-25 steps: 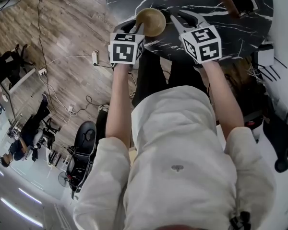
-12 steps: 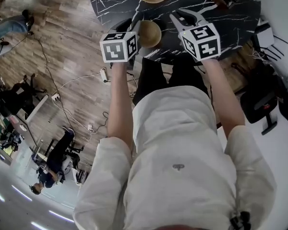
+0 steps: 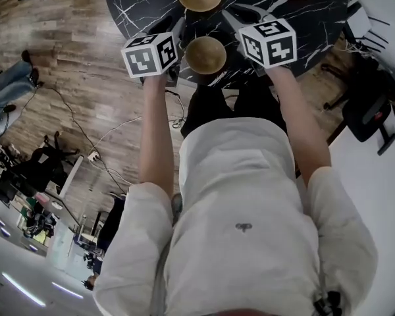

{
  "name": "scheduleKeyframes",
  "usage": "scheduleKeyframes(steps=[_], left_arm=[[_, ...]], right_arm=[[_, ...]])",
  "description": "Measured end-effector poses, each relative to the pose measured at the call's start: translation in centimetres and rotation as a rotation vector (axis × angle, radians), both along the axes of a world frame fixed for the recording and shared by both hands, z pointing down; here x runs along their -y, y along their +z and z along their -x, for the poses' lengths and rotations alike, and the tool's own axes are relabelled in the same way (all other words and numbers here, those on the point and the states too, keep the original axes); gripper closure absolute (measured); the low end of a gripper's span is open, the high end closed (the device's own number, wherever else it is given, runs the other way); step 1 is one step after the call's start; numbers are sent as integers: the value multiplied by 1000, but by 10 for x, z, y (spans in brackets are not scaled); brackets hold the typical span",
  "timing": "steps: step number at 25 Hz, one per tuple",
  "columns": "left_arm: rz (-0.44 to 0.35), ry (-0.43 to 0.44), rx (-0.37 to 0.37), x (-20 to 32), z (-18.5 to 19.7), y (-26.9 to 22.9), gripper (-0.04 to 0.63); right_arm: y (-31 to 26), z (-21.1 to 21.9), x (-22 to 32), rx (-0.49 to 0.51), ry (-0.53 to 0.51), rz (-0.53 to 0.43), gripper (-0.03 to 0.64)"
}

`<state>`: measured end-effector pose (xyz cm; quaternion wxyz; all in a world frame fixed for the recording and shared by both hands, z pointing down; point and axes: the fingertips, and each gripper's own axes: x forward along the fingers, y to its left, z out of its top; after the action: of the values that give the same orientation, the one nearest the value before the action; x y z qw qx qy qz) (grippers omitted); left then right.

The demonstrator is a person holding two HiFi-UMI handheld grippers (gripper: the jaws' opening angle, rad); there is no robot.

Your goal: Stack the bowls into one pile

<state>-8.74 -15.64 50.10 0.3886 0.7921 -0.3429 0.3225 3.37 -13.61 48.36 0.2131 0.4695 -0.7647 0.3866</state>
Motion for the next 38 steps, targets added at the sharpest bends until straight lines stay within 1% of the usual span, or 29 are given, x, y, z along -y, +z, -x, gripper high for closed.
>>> scheduleKeyframes(steps=[6,12,15,19,23,27,31,38], left_arm=[[13,67,-61,29,-4,11,477],[47,86,-132,43,-13,15,477],[65,102,-155,48,-22,20,477],[77,100,-173,49,-29,26,477],[71,101,-179,51,-33,31,477],[64,103,-199,54,-39,30,477],[49,124,-188,53,-41,33,477],[39,117,-203,51,-42,32,479]], right_arm=[[14,8,11,1,69,36,546],[29,2,15,66,198,88,546],[35,-3,20,84,235,97,546],[40,-4,21,104,255,111,546],[42,-4,28,124,256,108,546],[46,-1,33,120,255,116,546],[48,1,35,119,262,111,548],[46,2,31,95,262,100,552]])
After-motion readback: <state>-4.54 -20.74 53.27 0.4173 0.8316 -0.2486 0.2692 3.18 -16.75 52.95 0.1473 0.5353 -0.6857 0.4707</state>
